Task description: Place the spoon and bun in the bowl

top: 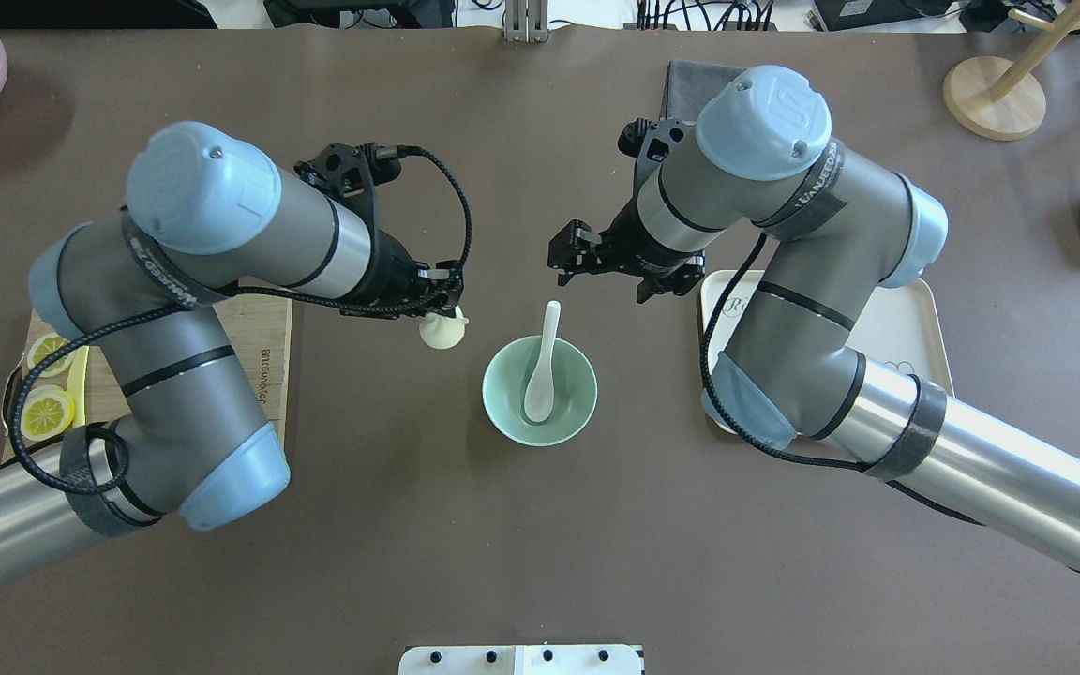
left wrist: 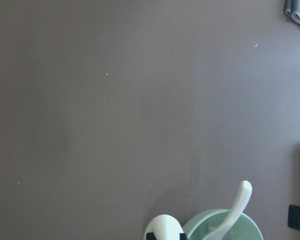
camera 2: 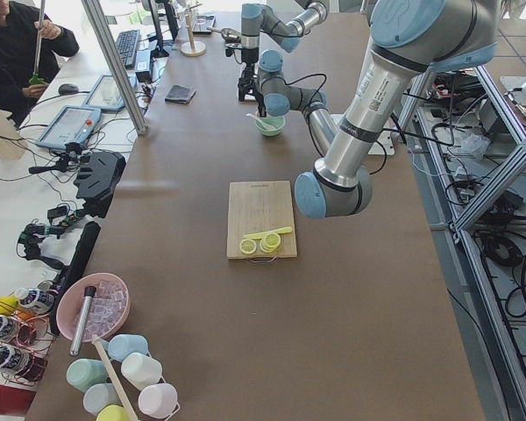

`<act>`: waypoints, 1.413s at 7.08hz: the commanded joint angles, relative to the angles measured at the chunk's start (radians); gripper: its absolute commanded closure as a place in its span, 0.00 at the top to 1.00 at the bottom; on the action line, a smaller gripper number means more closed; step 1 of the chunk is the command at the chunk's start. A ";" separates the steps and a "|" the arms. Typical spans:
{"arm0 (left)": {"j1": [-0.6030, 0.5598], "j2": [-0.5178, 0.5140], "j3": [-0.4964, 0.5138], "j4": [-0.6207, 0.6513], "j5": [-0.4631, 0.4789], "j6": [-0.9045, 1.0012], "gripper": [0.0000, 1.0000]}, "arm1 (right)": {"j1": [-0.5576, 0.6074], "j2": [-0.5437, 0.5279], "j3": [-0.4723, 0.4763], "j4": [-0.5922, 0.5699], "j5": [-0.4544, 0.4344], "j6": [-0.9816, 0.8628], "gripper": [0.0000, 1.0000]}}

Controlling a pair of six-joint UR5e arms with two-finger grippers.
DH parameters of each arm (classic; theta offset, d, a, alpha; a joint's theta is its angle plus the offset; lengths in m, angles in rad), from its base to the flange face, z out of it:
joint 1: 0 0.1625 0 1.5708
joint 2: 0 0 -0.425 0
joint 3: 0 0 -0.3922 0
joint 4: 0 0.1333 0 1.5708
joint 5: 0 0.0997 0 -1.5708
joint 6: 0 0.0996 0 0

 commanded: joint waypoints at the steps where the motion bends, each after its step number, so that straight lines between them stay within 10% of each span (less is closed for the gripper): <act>1: 0.035 -0.019 0.126 -0.130 0.066 -0.012 0.00 | 0.061 -0.089 0.063 -0.022 0.031 -0.108 1.00; 2: 0.050 -0.022 0.152 -0.170 0.071 -0.015 0.00 | 0.076 -0.112 0.064 -0.022 0.039 -0.134 1.00; 3: 0.053 -0.022 0.154 -0.177 0.071 -0.043 0.80 | 0.078 -0.116 0.062 -0.023 0.039 -0.140 1.00; 4: 0.057 -0.044 0.156 -0.172 0.077 -0.049 0.98 | 0.077 -0.114 0.062 -0.025 0.039 -0.140 1.00; 10: 0.002 0.071 -0.015 0.003 0.208 0.091 0.98 | 0.153 -0.161 0.057 -0.118 0.046 -0.406 1.00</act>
